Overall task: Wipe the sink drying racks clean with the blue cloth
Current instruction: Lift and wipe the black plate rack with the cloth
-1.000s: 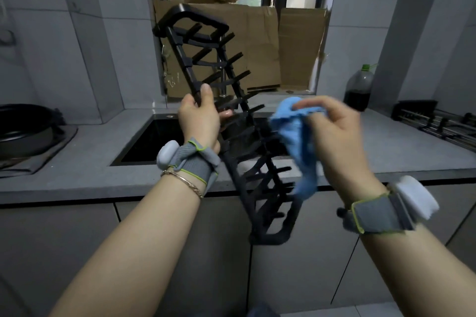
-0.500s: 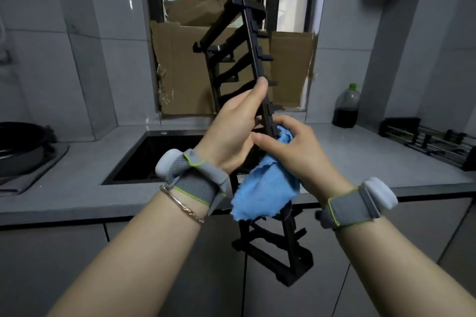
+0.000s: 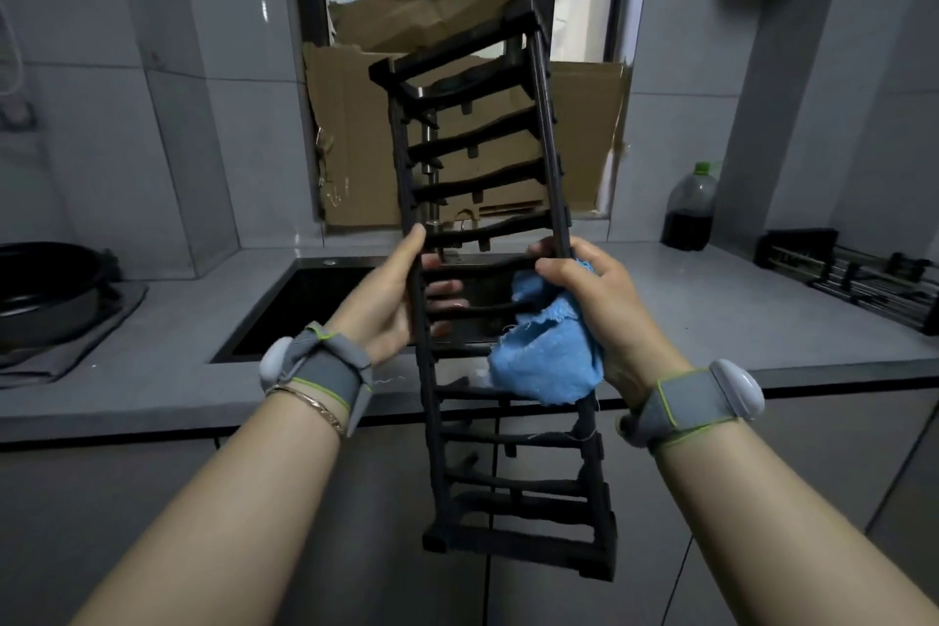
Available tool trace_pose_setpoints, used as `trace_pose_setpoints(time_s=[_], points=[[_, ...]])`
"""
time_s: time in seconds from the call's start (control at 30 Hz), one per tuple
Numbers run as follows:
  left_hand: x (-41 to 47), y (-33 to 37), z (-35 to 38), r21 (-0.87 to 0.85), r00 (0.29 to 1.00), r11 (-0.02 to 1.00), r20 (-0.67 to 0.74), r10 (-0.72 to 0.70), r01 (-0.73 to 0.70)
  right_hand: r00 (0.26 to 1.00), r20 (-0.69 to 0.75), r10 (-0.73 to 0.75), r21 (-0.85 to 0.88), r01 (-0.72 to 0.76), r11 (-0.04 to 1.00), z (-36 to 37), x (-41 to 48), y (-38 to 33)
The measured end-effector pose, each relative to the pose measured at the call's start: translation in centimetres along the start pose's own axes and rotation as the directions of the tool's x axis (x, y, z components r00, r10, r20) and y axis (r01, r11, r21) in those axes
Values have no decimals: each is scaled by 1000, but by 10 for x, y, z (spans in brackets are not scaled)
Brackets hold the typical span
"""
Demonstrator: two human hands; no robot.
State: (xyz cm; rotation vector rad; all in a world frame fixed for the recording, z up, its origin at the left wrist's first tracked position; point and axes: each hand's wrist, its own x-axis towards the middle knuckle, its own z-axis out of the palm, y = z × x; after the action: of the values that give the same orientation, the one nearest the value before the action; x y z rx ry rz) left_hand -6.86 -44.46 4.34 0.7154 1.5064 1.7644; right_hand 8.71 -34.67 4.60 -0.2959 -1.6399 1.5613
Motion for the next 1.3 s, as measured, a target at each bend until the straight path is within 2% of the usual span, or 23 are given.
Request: trace_pose_setpoints(time_s=[0.07, 0.13, 0.23, 0.33, 0.4, 0.5, 0.57, 0.6, 0.67, 0.73, 0.77, 0.8, 0.87, 0.93, 0.97, 1.03, 1.1, 1.2, 1.3], points=[[-2, -4, 4, -36, 999, 999, 32, 17, -16, 999, 31, 30, 62, -32, 998, -4, 2, 5], [-2, -8, 10, -37, 997, 996, -12, 81, -82, 997, 16, 75, 168, -77, 983, -9, 4, 11], [-7, -10, 21, -67, 995, 993, -41, 96, -98, 990, -20, 138, 322, -124, 939, -18, 5, 19], [-9, -11, 26, -113, 994, 988, -50, 101, -106, 967, -232, 106, 152, -71, 986, -26, 9, 27], [-11, -11, 26, -103, 991, 987, -68, 119, -126, 887, -454, 84, 36, -76, 996, -39, 14, 31], [-12, -11, 21, -59, 983, 985, -93, 159, -165, 749, -657, 81, 91, -29, 995, -55, 18, 28], [-12, -12, 22, -22, 972, 978, -116, 203, -207, 715, -698, -34, 36, 83, 996, -51, 17, 13], [-13, -12, 24, -3, 968, 975, -121, 220, -222, 725, -680, -112, 2, 154, 988, -43, 15, 2], [-13, -16, 30, 18, 960, 968, -126, 249, -249, 814, -518, -261, -51, 276, 960, -18, 6, -16], [-14, -19, 36, 35, 957, 965, -122, 264, -261, 915, -151, -373, -221, 337, 915, 5, -1, -19], [-13, -21, 39, 32, 958, 965, -120, 262, -260, 929, 42, -368, -363, 357, 861, 15, -4, -12], [-12, -23, 41, 14, 959, 967, -124, 254, -254, 922, 186, -341, -512, 387, 767, 23, -7, -2], [-12, -25, 43, -43, 968, 972, -109, 226, -232, 865, 345, -365, -712, 495, 498, 29, -9, 21], [-12, -27, 41, -46, 968, 971, -107, 227, -233, 783, 415, -464, -799, 557, 226, 22, -6, 38], [-12, -28, 38, -33, 964, 970, -122, 235, -241, 744, 429, -512, -819, 560, 128, 15, -4, 42], [-12, -30, 33, -9, 959, 968, -134, 249, -252, 695, 438, -570, -843, 538, 9, -1, 0, 46], [-13, -30, 31, 17, 954, 964, -139, 265, -265, 716, 439, -543, -864, 501, -38, -15, 2, 46], [-12, -31, 31, 6, 951, 966, -176, 254, -257, 788, 403, -465, -904, 422, -67, -32, 3, 43], [-10, -32, 36, -20, 956, 974, -201, 216, -224, 805, 389, -449, -906, 421, -30, -24, 1, 33]])
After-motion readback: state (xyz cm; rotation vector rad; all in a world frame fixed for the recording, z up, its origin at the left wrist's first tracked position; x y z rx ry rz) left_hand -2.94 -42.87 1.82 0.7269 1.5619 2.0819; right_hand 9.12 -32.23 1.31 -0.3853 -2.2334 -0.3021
